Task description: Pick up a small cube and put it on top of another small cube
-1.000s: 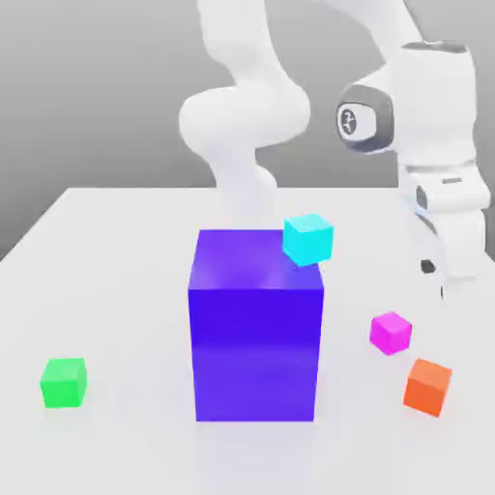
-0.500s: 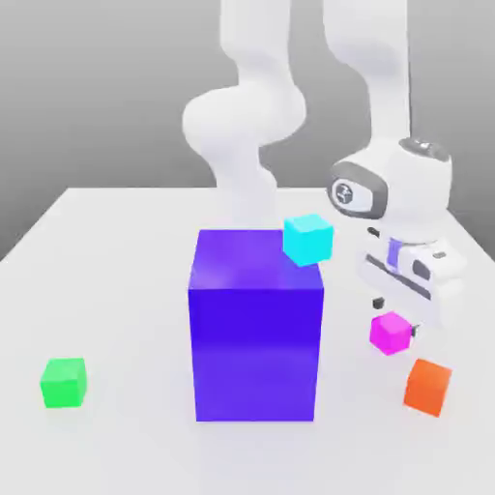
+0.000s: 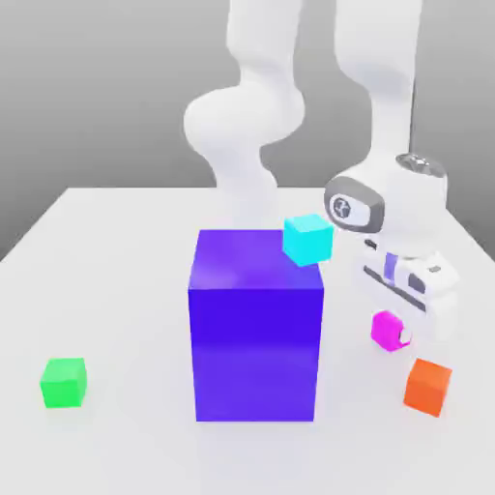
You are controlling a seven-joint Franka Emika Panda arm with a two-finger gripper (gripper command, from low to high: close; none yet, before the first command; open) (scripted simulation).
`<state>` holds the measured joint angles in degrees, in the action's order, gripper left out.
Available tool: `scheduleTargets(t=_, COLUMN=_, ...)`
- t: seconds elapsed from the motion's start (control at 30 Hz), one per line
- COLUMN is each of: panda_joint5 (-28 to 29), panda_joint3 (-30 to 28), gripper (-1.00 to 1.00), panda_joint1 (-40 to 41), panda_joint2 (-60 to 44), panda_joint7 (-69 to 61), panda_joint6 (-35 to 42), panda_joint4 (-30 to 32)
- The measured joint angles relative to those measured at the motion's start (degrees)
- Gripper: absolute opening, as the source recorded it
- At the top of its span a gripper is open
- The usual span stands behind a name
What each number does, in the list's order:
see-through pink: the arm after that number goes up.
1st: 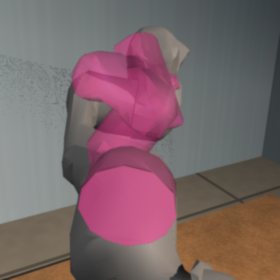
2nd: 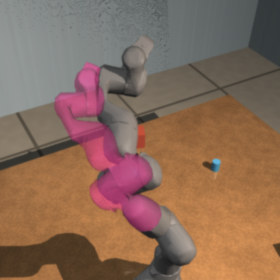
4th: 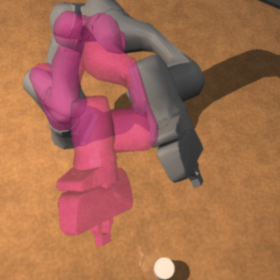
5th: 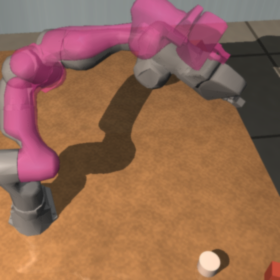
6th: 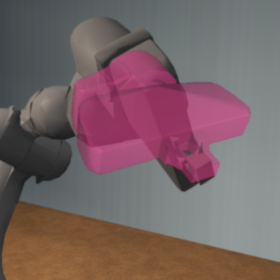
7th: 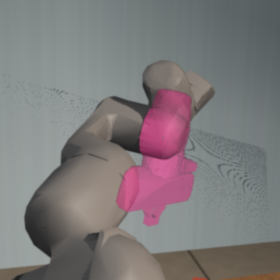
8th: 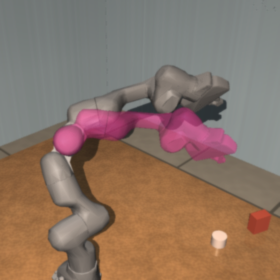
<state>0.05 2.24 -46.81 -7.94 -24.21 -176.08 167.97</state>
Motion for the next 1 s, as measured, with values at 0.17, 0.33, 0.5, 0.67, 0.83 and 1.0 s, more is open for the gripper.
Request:
scheduleTargets(t=0.17, panda_joint5=-1.1, panda_joint3=0.7, gripper=-1.00, panda_joint1=0.2, panda_joint2=7.3, panda_joint7=-0.6, panda_joint6=6.0, panda_joint4=1.4)
scheduleTargets(t=0.33, panda_joint5=-0.4, panda_joint3=0.3, gripper=-1.00, panda_joint1=1.2, panda_joint2=12.2, panda_joint7=1.6, panda_joint6=8.8, panda_joint4=1.0)
scheduleTargets(t=0.5, panda_joint5=1.5, panda_joint3=0.1, gripper=-1.00, panda_joint1=4.5, panda_joint2=13.9, panda_joint7=6.1, panda_joint6=7.7, panda_joint4=-2.6)
scheduleTargets(t=0.67, panda_joint5=4.3, panda_joint3=-1.1, gripper=-1.00, panda_joint1=9.2, panda_joint2=15.1, panda_joint7=9.5, panda_joint6=7.0, panda_joint4=-6.2)
scheduleTargets(t=0.83, panda_joint5=6.7, panda_joint3=-6.4, gripper=-1.00, panda_joint1=15.0, panda_joint2=15.3, panda_joint7=7.1, panda_joint6=8.1, panda_joint4=-9.7)
scheduleTargets(t=1.0, panda_joint5=8.6, panda_joint3=-12.0, gripper=-1.00, panda_joint1=20.8, panda_joint2=15.5, panda_joint7=4.1, panda_joint6=9.5, panda_joint4=-13.1)
